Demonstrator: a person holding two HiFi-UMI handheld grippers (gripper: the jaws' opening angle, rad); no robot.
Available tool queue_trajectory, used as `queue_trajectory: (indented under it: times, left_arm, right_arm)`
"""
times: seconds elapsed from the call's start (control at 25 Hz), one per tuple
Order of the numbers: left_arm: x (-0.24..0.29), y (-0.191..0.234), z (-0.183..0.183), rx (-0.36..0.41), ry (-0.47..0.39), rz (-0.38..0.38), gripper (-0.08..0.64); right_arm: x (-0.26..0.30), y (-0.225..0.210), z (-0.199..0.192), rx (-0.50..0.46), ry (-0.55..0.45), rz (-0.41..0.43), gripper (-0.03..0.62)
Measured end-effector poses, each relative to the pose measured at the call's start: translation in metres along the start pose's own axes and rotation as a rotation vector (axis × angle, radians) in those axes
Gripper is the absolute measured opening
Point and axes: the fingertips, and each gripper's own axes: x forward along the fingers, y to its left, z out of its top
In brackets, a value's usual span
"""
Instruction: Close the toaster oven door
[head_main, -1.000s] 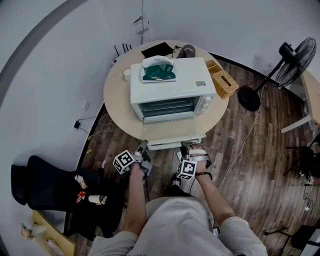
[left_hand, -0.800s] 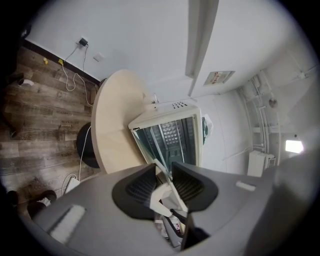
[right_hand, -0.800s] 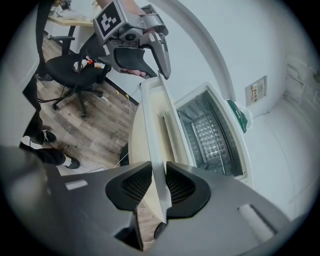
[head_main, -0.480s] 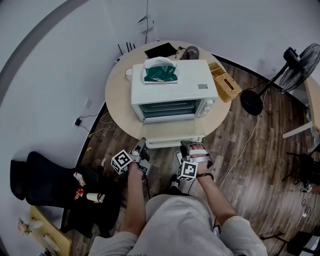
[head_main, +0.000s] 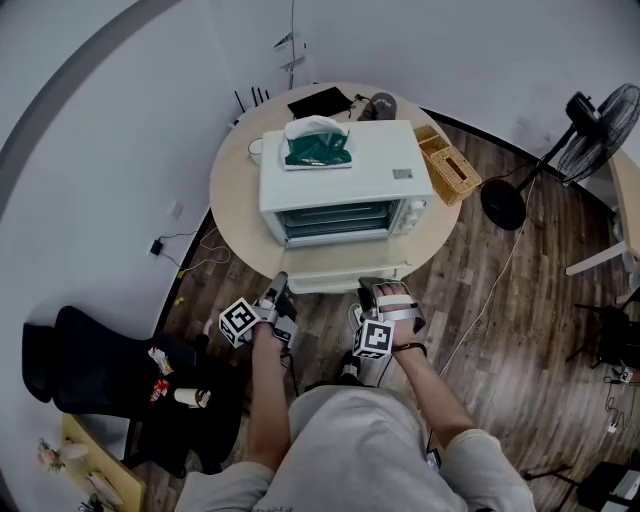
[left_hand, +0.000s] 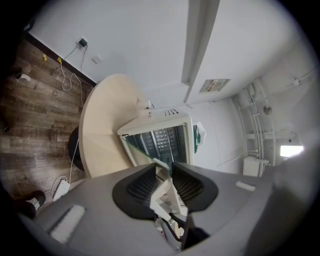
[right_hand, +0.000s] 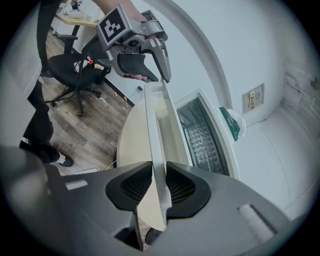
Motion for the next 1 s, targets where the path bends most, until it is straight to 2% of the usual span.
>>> queue_trajectory:
  times: [0.32, 0.48, 0.68, 1.0]
  left_arm:
    - [0.005, -0.008, 0.006, 0.003, -0.02, -0.028, 0.156]
    - [0.005, -0.016, 0.01, 0.065, -0.012, -0.023, 0.155]
    - [0.006, -0.034, 0.012, 0.236, 0.012, 0.0, 0.147]
    - [0.003, -0.051, 0.005, 0.673, 0.083, 0.132, 0.147]
  right_arm:
    - [0.001, -0.01, 0.002, -0.007, -0.01, -0.004, 0.087]
    - [0.0, -0.02, 0.005, -0.003, -0.014, -0.011, 0.088]
    - [0.004, -0.033, 0.007, -0.014, -0.023, -0.033, 0.092]
    - [0.007, -0.055, 0.01, -0.025, -0.037, -0.057, 0.1]
